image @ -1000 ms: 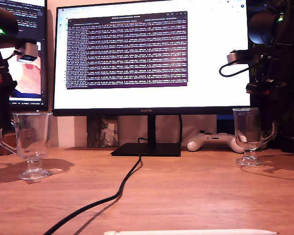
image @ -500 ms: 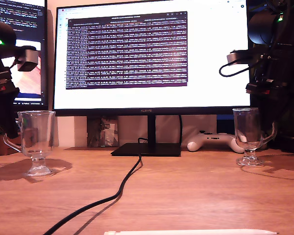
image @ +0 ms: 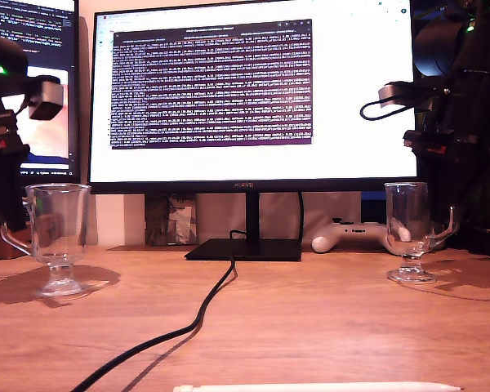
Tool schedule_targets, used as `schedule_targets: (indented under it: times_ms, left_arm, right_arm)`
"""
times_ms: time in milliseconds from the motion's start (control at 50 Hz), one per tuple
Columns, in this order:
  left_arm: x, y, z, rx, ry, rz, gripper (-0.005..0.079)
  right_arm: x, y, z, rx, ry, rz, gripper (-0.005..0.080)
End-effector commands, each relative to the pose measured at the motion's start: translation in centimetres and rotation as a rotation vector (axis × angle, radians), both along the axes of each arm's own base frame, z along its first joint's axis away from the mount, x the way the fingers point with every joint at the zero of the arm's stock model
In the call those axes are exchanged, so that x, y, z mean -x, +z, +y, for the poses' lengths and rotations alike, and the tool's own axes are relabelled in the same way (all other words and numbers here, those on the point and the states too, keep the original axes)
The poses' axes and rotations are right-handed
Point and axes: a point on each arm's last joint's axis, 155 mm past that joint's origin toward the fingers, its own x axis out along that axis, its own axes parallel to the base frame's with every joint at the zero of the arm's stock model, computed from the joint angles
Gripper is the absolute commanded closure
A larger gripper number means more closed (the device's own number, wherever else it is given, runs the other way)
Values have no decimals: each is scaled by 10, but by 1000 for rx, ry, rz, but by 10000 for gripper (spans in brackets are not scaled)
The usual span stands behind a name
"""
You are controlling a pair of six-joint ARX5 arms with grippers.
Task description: Pick the small glass cups in front of you with each of your hands, and place them behind the white pen
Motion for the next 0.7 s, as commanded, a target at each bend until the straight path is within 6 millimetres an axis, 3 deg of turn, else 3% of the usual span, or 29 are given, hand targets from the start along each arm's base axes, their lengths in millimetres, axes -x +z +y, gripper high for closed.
schedule_targets:
  times_ms: [0, 320, 680]
  left_arm:
    - [-2, 25, -5, 16, -5, -70, 766]
    - [5, 56, -17, 38, -18, -151, 766]
    - [31, 73, -61, 155, -92, -121, 766]
  right_arm:
    - [-1, 32, 6, -23, 11, -84, 765]
    - [21, 60, 25, -55, 56, -115, 765]
    - [73, 50, 71, -54, 214, 21, 765]
